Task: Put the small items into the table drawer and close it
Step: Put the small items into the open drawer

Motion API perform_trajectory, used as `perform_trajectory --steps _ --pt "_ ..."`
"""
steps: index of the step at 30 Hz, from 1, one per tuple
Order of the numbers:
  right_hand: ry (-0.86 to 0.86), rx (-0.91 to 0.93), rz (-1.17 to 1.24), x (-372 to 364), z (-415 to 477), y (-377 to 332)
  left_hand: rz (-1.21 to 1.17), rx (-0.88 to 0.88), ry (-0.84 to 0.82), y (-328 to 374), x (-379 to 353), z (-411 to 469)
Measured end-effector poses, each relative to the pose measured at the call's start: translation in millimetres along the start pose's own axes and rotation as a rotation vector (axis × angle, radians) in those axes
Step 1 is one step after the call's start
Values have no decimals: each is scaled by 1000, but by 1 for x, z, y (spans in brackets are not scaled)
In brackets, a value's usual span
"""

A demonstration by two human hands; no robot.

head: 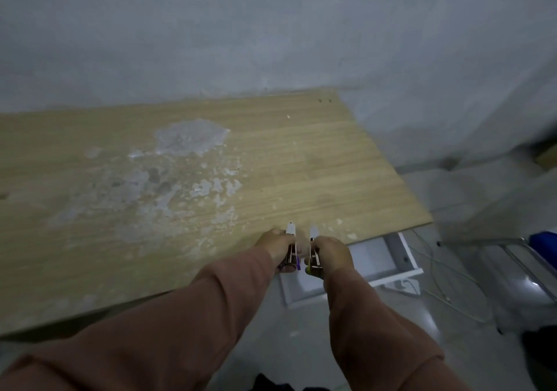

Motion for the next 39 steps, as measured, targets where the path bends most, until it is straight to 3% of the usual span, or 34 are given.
perform_trajectory --steps 7,15,18,24,29,34,39 --pt "112 -118 -96 66 11 33 -5 109 -27 -30 -55 4" --pt "-15 -56 -362 73 42 51 -1 210 21 -56 -86 21" --pt "34 43 -517 75 61 43 -47 236 77 -61 -83 28" --pt "-117 94 -882 52 88 48 -29 216 183 -84 -70 86" --pt "-176 129 -1064 46 95 61 70 222 255 -66 -75 70" --pt "-96 234 -1058 55 92 64 210 231 271 -67 -77 74" --pt "-22 295 -903 61 75 66 319 163 285 -58 -73 54"
Point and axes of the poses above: each hand's wrist, its own z-axis towards the middle knuckle, its own x-axis out of the back of the hand, y = z × x, the point moved 5 cm from there along z, towards the middle knuckle, and after that the axes turned 9 degrees about x, right-handed, at the moved point
